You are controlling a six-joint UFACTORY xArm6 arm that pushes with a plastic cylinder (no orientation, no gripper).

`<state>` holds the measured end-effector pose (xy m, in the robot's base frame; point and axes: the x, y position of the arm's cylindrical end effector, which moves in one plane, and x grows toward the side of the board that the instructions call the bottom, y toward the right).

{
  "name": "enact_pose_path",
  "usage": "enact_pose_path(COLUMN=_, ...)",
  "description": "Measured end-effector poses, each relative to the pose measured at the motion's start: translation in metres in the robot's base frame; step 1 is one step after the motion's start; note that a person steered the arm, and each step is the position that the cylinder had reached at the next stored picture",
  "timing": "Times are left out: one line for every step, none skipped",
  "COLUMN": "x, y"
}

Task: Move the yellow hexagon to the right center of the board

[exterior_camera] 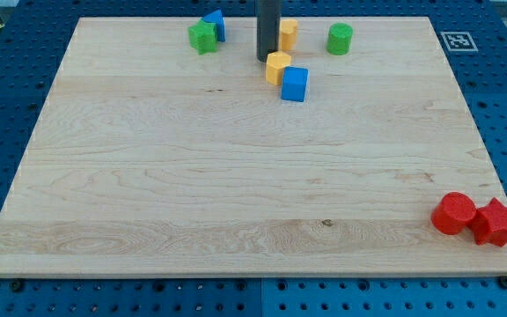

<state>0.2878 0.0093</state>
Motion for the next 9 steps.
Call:
enact_pose_path(x=-0.002, y=-0.017)
enact_pose_path(x=0.011, y=-0.022)
enact_pose_path(x=0.035, y=0.009)
enact_pose_path(x=0.041, y=0.071)
enact_pose_path(x=0.044, y=0.146)
enact_pose_path(x=0.05, y=0.167)
enact_pose_path(x=0.04, y=0.167)
enact_pose_path(x=0.029, y=0.185)
enact_pose_path(x=0.036, y=0.231)
